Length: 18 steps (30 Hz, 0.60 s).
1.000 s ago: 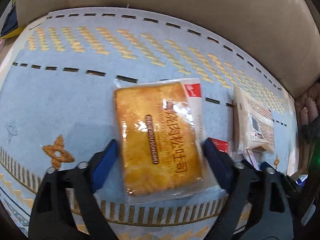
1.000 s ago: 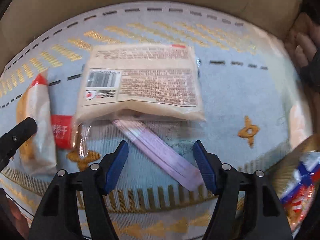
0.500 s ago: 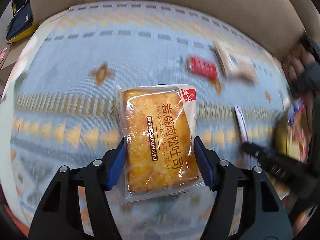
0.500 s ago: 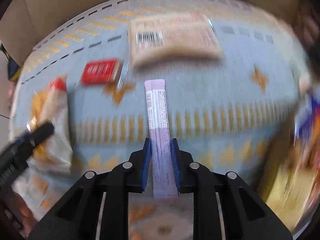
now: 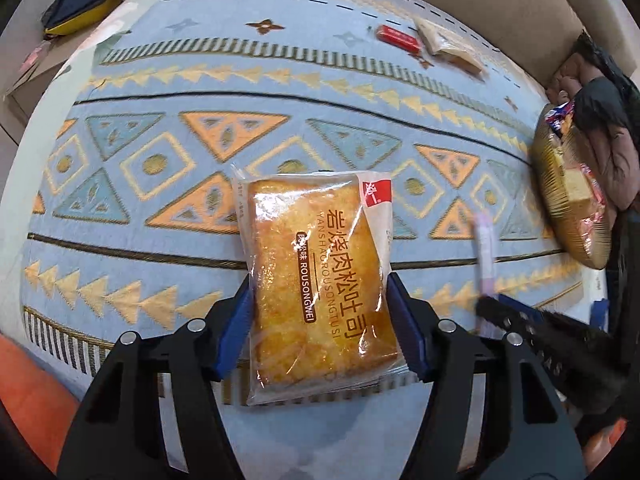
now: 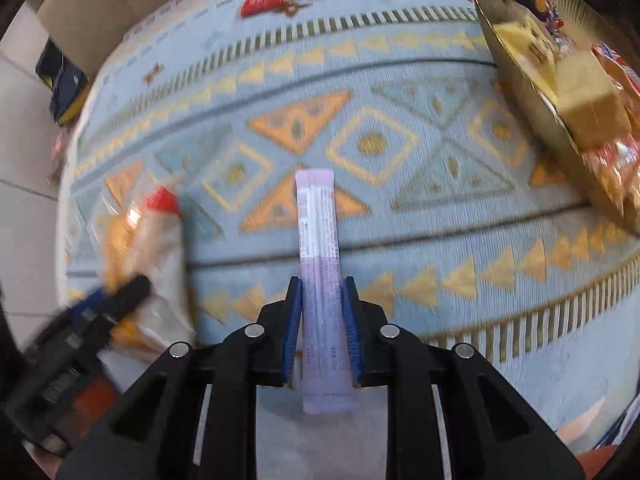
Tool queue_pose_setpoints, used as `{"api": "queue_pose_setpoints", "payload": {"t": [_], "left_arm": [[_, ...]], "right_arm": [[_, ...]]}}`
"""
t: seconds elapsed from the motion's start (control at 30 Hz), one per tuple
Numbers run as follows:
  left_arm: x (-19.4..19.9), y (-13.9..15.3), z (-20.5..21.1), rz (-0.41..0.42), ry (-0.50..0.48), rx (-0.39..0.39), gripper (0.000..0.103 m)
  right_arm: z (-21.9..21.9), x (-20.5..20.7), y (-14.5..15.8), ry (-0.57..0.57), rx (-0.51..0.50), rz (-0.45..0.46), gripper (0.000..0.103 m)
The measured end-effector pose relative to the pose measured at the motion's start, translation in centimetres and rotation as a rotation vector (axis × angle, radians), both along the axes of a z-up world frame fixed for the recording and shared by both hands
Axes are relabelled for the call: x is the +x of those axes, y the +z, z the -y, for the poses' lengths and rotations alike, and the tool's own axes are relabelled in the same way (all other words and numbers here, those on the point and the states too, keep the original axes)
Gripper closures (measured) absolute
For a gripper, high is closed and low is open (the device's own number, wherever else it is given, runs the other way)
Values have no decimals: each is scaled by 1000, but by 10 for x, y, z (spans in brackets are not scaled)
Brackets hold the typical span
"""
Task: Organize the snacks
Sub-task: 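Carry both items to the gold plate and release them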
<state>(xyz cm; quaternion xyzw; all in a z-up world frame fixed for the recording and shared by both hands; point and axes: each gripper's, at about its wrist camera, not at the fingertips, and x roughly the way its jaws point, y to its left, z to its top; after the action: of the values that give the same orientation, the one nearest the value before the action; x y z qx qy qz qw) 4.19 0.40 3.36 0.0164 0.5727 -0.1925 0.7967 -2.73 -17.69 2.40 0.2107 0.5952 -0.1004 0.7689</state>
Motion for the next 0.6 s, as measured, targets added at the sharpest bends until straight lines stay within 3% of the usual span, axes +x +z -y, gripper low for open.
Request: {"api": "queue_pose_setpoints", "payload": {"t": [0.13,0.27,0.43,0.6], "left_arm": [[5,-7,-7,-1,23,-17,39],[4,-8,3,39,7,16,39],[1,0,2,50,7,7,40],[-17,33,14,123,-47,-21,42]], "right_arm": [[-4,-18,-13,36,-19,57,80],[-6,-21,-15,39,-32,60,80],[-28,-19,-11,109,-183,62,83],[-18,-27,11,75,-71,139,84]]}}
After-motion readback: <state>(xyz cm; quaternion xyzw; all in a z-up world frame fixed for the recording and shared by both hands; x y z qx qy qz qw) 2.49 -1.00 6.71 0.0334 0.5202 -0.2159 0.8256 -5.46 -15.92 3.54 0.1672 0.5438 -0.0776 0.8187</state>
